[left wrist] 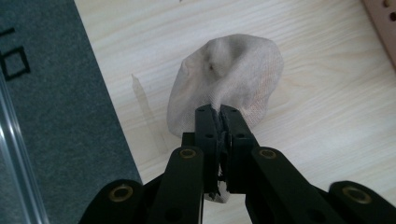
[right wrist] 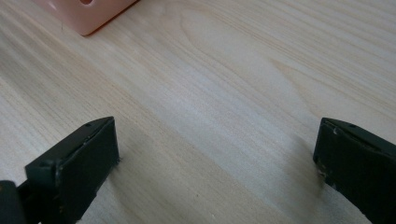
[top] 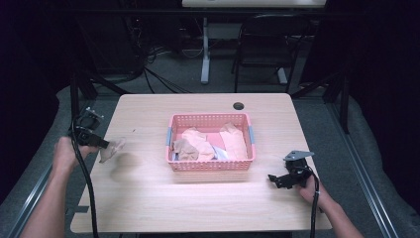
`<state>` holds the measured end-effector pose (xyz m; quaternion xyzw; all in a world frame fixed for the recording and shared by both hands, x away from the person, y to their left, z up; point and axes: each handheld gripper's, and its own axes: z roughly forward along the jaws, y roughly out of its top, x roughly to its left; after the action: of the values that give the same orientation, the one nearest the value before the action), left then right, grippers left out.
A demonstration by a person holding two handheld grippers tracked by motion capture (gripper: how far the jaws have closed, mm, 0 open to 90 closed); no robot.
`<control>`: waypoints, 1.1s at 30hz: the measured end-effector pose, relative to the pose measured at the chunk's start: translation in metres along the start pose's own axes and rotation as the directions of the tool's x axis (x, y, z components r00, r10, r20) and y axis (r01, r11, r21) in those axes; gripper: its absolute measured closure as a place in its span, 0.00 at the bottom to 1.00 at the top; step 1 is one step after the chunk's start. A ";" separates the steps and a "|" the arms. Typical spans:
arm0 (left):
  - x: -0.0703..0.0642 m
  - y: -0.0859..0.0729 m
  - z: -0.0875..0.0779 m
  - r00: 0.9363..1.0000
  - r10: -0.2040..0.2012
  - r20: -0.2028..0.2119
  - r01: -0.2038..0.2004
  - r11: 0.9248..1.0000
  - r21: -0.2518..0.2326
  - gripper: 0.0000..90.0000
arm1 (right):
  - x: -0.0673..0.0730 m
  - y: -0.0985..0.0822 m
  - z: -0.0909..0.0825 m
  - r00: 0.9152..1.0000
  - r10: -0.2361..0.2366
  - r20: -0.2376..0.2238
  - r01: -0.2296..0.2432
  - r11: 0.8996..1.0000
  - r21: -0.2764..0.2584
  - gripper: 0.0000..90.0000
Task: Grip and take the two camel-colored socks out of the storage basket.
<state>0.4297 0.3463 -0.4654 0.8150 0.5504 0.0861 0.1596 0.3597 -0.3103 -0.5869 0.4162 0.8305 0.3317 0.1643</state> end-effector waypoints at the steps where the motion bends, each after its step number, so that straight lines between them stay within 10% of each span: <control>1: 0.001 -0.002 0.007 1.000 -0.005 -0.005 0.005 1.000 0.009 0.96 | 0.000 0.000 0.000 1.000 0.000 0.000 0.000 1.000 0.000 0.00; 14: 0.013 -0.023 0.064 0.992 -0.107 0.072 0.101 0.992 0.079 0.89 | 0.000 0.000 0.000 1.000 0.001 0.001 -0.001 1.000 0.001 0.00; 23: 0.002 -0.015 0.034 0.993 -0.074 0.097 0.072 0.997 0.017 0.27 | 0.000 0.000 0.000 1.000 0.000 0.001 0.000 1.000 0.001 0.00; 33: -0.011 -0.001 0.004 0.995 -0.029 0.091 0.032 0.999 -0.024 0.13 | 0.000 0.000 0.000 1.000 -0.003 0.002 0.003 1.000 0.006 0.00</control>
<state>0.4258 0.3360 -0.4690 0.8075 0.5537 0.0534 0.1961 0.3597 -0.3103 -0.5864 0.4158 0.8320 0.3284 0.1646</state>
